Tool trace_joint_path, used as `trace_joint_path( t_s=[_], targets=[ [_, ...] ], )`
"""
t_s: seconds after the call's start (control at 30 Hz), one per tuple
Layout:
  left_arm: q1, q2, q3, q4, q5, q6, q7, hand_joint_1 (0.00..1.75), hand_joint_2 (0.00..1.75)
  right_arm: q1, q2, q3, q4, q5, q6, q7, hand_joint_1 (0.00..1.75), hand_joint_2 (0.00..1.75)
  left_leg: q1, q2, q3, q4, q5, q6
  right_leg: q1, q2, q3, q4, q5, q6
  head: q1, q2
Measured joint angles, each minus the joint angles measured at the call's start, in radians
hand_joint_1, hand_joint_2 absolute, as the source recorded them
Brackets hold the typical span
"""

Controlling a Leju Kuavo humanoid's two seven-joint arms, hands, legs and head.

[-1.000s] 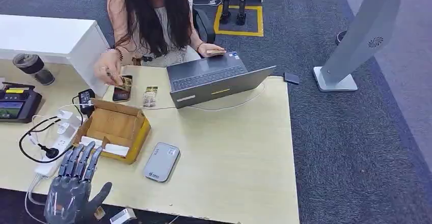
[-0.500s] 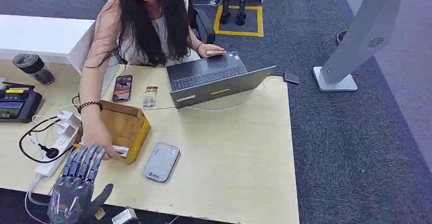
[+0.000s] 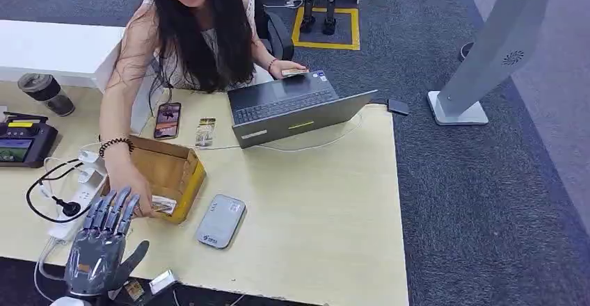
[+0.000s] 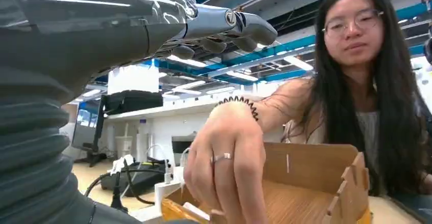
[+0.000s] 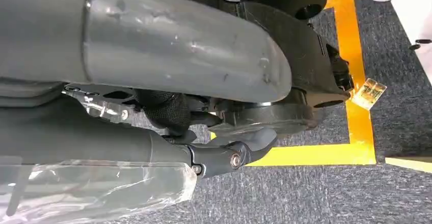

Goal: Pass the card to the sensor for recognition and then transmit it.

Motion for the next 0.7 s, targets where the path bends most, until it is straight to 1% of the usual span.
trace_joint_path(
  t_s=[0.17,0.37,0.7],
  targets=[
    [-0.024,-0.010,0.002,0.038,0.001,0.000,0.018,0.00,1.75,-0.003,-0.004,0.006,0.000,0.000,0.000,0.002,0.00,0.00,0.000,0.000,0.000,0.000,0.000,0.000,0.000,0.000,0.000,0.000,0.000,0.000,0.000,0.000],
    [-0.058,-0.011,0.002,0.097,0.005,0.000,0.035,0.00,1.75,-0.009,-0.012,0.016,0.000,-0.008,0.000,0.000,0.00,0.00,0.000,0.000,0.000,0.000,0.000,0.000,0.000,0.000,0.000,0.000,0.000,0.000,0.000,0.000],
    [-0.064,-0.011,0.002,0.122,0.008,0.000,0.036,0.00,1.75,-0.013,-0.016,0.024,0.000,-0.014,0.000,-0.001,0.00,0.00,0.000,0.000,0.000,0.000,0.000,0.000,0.000,0.000,0.000,0.000,0.000,0.000,0.000,0.000]
  ],
)
